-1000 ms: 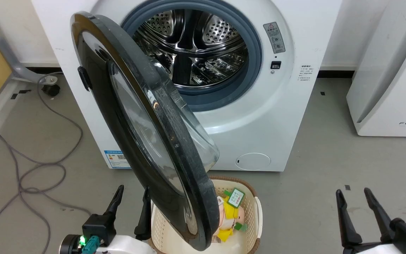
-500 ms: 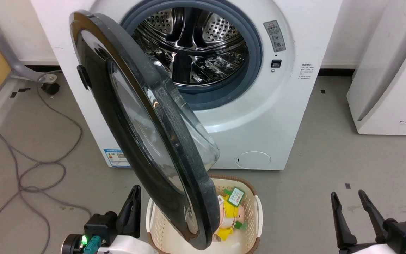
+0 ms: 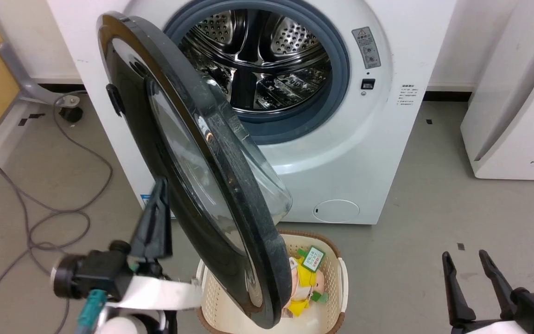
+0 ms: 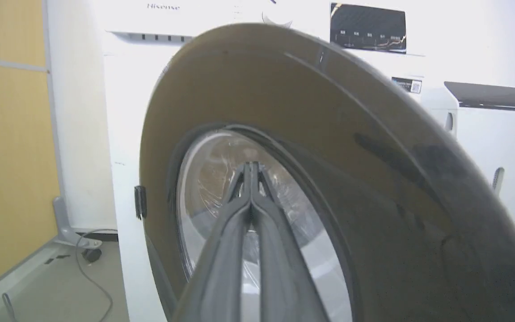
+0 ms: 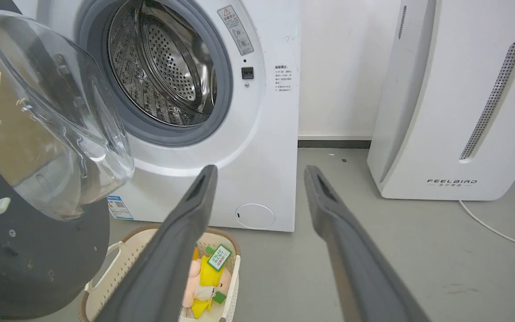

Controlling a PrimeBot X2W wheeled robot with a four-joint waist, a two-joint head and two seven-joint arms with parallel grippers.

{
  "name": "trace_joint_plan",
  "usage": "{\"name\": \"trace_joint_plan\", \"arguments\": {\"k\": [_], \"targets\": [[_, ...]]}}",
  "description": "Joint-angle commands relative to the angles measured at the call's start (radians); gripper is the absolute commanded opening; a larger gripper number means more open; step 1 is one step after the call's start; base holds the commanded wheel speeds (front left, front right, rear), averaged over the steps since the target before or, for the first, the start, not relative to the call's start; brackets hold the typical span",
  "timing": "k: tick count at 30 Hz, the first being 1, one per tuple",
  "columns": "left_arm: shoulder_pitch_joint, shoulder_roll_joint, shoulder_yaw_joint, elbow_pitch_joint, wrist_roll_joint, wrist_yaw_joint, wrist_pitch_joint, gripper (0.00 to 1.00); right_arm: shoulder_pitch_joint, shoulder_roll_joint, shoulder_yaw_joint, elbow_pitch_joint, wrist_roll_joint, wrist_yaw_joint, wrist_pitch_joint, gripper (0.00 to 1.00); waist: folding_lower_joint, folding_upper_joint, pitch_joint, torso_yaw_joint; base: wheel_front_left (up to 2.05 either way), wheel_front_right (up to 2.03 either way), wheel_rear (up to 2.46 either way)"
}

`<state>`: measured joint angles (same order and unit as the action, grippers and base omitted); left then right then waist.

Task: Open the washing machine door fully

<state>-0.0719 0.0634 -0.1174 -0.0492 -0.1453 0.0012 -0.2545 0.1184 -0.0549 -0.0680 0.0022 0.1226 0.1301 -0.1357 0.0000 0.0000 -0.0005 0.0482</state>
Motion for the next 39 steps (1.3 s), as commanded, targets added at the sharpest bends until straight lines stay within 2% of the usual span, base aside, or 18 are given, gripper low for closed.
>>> {"name": "trace_joint_plan", "arguments": {"k": [1,11,17,26,27,33,39], "targets": [[-0.023,0.007,0.0,-0.059,0.012,0.01,0.0,0.0,-0.008,0.005,-0.004,0.002,0.001,0.001,-0.01,1.0,0.0,0.0,0.0,0.002,0.0,0.0,0.0],[-0.116,0.009,-0.054,-0.403,0.037,0.005,0.003,0.0,-0.013,0.005,-0.008,0.012,0.007,0.001,-0.019,1.0,0.0,0.0,0.005,0.009,0.0,0.0,0.0],[-0.135,-0.002,-0.21,-0.504,-0.009,-0.045,0.02,0.0,-0.02,0.005,-0.003,0.017,0.008,0.001,-0.02,1.0,0.0,0.0,0.011,0.002,0.0,0.0,0.0],[-0.053,-0.003,-0.528,-0.451,-0.118,-0.107,0.133,0.0,-0.019,0.005,-0.009,0.026,0.012,0.001,-0.023,1.0,0.0,0.0,0.015,0.001,0.0,0.0,0.0],[-0.053,-0.003,-0.528,-0.451,-0.118,-0.107,0.133,0.0,-0.019,0.005,-0.009,0.026,0.012,0.001,-0.023,1.0,0.0,0.0,0.015,0.001,0.0,0.0,0.0],[-0.005,0.048,-0.679,-0.36,-0.219,-0.124,0.279,0.0,-0.018,0.005,-0.008,0.031,0.012,0.001,-0.023,1.0,0.0,0.0,0.014,0.006,0.0,0.0,0.0],[0.034,0.095,-0.713,-0.25,-0.261,-0.11,0.391,0.0,-0.019,0.005,-0.004,0.036,0.012,0.001,-0.019,1.0,0.0,0.0,0.009,0.004,0.0,0.0,0.0]]}}
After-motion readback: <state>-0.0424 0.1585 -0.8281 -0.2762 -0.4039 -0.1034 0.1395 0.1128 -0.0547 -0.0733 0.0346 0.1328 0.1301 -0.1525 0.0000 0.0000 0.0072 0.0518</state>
